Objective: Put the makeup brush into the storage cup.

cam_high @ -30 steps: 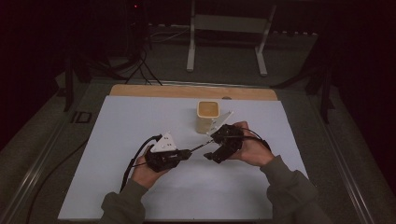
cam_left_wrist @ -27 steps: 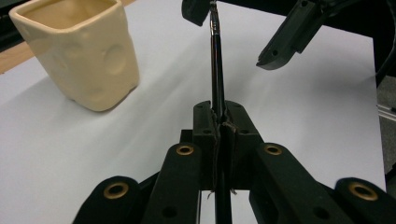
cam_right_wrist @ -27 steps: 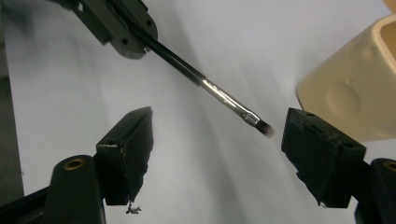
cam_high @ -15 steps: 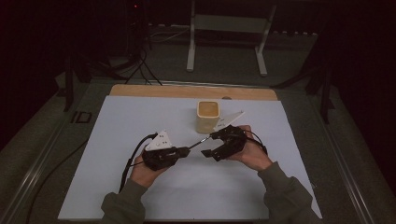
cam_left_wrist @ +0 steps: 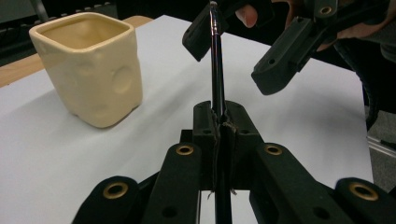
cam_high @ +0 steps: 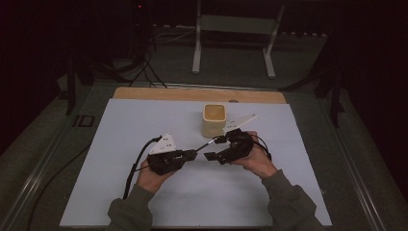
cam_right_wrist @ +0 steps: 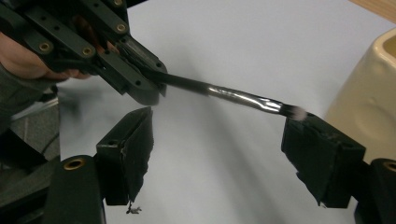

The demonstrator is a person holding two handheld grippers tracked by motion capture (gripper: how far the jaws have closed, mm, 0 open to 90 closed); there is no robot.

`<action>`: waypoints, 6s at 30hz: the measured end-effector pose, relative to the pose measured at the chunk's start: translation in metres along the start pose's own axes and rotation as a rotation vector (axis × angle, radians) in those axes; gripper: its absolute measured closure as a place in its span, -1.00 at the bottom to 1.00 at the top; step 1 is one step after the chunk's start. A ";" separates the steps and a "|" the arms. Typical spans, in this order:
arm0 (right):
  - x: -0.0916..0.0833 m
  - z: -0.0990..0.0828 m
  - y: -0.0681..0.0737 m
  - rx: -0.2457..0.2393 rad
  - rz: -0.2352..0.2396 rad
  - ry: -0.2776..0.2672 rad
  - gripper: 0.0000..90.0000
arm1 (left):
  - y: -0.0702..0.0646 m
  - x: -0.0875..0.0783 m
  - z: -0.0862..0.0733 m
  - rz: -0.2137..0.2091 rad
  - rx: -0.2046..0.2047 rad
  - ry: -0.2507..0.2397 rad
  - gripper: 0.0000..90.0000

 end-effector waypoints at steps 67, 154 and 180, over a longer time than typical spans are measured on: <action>0.000 0.015 0.016 -0.118 0.033 0.105 0.89 | -0.011 0.019 0.000 0.064 0.084 0.113 0.04; -0.054 0.038 -0.021 -0.052 -0.131 0.058 0.89 | 0.058 -0.078 -0.029 0.346 -0.162 0.028 -0.67; -0.066 0.040 -0.033 -0.030 -0.175 0.012 0.89 | 0.070 -0.094 -0.030 0.386 -0.180 0.009 -0.67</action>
Point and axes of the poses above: each handheld gripper's, and its own axes: x roughly forward along the jaws, z roughly out of its top, y roughly to its left, the point moved 4 cm from there along x, roughly forward along the jaws, and after that the axes turned 11 degrees about z, right-handed, at the moved point
